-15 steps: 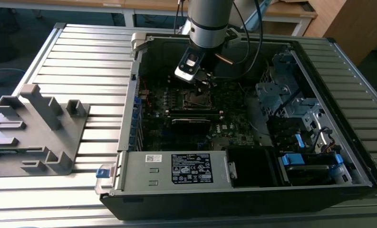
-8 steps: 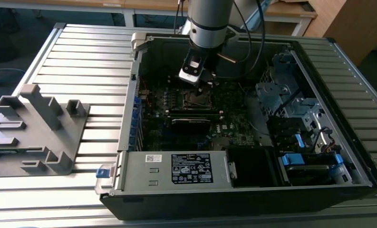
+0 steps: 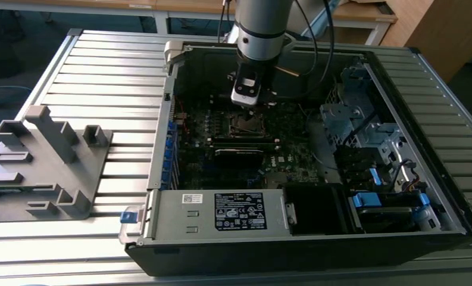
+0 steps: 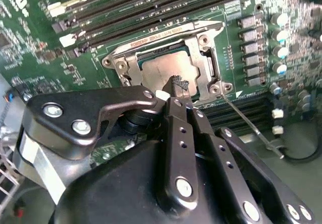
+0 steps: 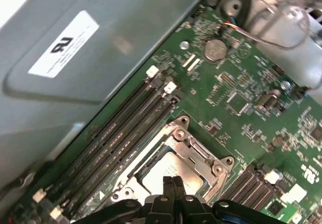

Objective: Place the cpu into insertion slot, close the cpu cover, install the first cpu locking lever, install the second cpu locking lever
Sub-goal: 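Close the cpu cover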

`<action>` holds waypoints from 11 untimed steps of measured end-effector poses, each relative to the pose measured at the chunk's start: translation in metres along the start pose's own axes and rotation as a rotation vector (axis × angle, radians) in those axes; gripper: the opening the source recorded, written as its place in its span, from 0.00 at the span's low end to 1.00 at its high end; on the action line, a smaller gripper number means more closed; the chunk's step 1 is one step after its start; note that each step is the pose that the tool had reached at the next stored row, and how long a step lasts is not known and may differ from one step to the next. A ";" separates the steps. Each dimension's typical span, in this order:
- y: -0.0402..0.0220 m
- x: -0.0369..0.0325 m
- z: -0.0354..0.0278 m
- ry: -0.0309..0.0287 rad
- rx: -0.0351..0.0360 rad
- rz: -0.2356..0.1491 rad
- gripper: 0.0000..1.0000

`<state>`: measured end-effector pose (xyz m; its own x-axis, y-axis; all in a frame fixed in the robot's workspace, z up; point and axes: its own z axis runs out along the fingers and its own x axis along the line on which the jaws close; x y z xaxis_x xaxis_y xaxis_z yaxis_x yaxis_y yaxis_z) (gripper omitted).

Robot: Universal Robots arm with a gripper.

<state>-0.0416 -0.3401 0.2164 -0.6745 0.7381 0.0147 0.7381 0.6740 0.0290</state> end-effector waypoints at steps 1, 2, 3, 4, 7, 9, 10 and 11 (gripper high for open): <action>0.0000 0.0000 0.0000 0.0005 0.0003 -0.017 0.11; 0.0000 0.0000 0.0001 0.0009 0.0005 -0.033 0.11; 0.0000 0.0000 0.0001 0.0014 0.0008 -0.050 0.11; 0.0000 0.0000 0.0001 0.0019 0.0010 -0.067 0.11; 0.0000 0.0000 0.0003 0.0034 0.0018 -0.117 0.11; 0.0000 0.0000 0.0004 0.0044 0.0022 -0.151 0.11; 0.0000 0.0000 0.0004 0.0049 0.0025 -0.168 0.11; 0.0000 0.0000 0.0005 0.0053 0.0027 -0.184 0.11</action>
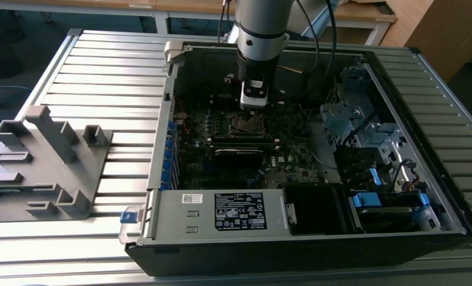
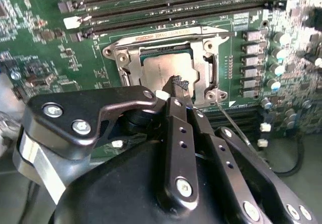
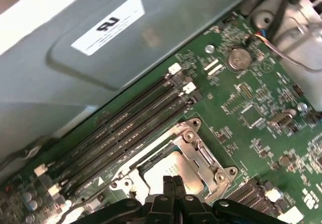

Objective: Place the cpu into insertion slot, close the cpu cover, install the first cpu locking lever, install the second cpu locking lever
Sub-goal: 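Close the cpu cover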

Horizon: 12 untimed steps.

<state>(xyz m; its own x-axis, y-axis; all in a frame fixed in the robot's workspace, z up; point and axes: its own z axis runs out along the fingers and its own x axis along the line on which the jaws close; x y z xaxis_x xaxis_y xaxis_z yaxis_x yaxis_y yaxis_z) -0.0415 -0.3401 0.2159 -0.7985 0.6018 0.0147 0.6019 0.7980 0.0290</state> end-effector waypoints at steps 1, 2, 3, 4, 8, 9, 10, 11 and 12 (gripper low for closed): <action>0.0000 0.0000 0.0001 0.0005 0.0002 -0.016 0.11; 0.0000 0.0000 0.0001 0.0009 0.0005 -0.033 0.11; 0.0000 0.0000 0.0001 0.0014 0.0007 -0.049 0.11; 0.0000 0.0000 0.0002 0.0019 0.0009 -0.066 0.11; 0.0000 0.0000 0.0005 0.0037 0.0018 -0.126 0.11; 0.0000 0.0000 0.0007 0.0040 0.0020 -0.137 0.11; 0.0000 0.0000 0.0007 0.0043 0.0022 -0.147 0.11; 0.0000 0.0000 0.0008 0.0046 0.0024 -0.156 0.11; 0.0000 0.0000 0.0009 0.0049 0.0026 -0.167 0.11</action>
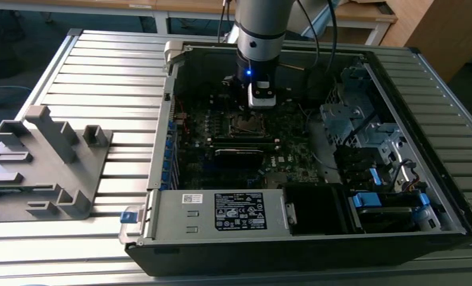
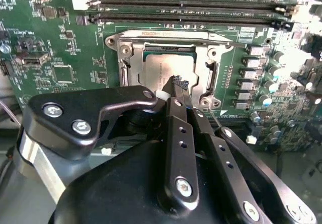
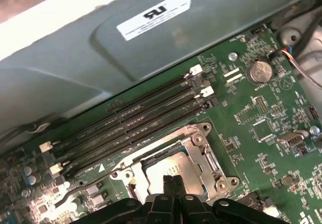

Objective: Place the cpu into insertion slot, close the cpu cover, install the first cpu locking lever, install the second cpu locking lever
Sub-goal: 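Close the cpu cover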

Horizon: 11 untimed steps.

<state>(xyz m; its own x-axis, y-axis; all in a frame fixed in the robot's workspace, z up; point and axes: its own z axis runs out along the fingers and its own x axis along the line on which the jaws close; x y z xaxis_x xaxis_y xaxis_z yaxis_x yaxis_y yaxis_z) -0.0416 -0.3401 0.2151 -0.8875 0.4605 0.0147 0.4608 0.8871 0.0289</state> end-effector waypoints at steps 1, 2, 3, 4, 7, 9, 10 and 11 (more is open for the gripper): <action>0.0000 0.0000 0.0001 0.0003 0.0000 -0.010 0.11; 0.0000 0.0000 0.0002 0.0006 0.0001 -0.020 0.11; 0.0000 0.0000 0.0002 0.0008 0.0004 -0.028 0.11; 0.0000 0.0000 0.0002 0.0009 0.0004 -0.031 0.11; 0.0000 0.0000 0.0002 0.0009 0.0004 -0.031 0.11; 0.0000 0.0000 0.0003 0.0009 0.0003 -0.032 0.11; 0.0000 0.0000 0.0003 0.0007 0.0002 -0.032 0.11; 0.0001 0.0000 0.0003 -0.0010 -0.0009 -0.033 0.11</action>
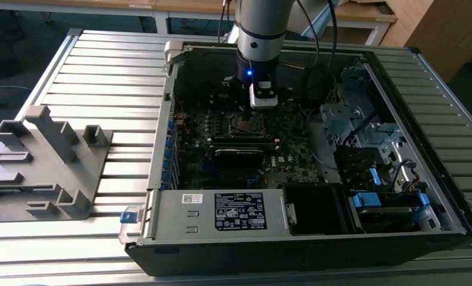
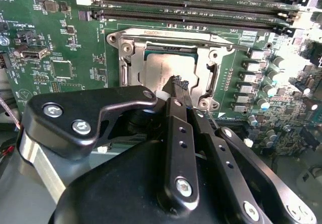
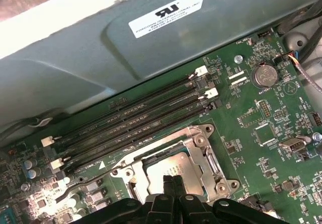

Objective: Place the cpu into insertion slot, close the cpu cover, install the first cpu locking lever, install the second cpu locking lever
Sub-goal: 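Close the cpu cover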

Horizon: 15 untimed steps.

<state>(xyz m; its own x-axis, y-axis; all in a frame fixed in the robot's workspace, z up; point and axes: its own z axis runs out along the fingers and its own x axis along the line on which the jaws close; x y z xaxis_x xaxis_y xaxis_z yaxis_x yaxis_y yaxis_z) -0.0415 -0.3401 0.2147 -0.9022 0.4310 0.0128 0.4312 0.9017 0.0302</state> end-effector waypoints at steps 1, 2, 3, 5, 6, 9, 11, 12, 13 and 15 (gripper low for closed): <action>0.0000 0.0000 0.0001 -0.0024 -0.0014 -0.004 0.11; 0.0000 0.0000 0.0001 -0.0041 -0.0026 -0.011 0.11; 0.0000 0.0000 0.0001 -0.0057 -0.0036 -0.020 0.11; 0.0000 0.0000 0.0002 -0.0075 -0.0054 -0.042 0.11; 0.0000 0.0000 0.0003 -0.0081 -0.0059 -0.054 0.11; -0.0001 0.0000 0.0008 -0.0091 -0.0067 -0.096 0.11; -0.0001 0.0000 0.0013 -0.0093 -0.0070 -0.127 0.11; -0.0001 0.0000 0.0015 -0.0093 -0.0071 -0.144 0.11; -0.0001 0.0000 0.0016 -0.0089 -0.0070 -0.161 0.11; -0.0001 0.0000 0.0019 -0.0078 -0.0069 -0.197 0.11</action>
<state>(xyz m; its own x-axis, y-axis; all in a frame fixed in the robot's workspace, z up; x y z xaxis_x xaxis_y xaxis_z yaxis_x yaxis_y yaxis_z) -0.0416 -0.3401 0.2128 -0.9691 0.2468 -0.0018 0.2465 0.9684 0.0382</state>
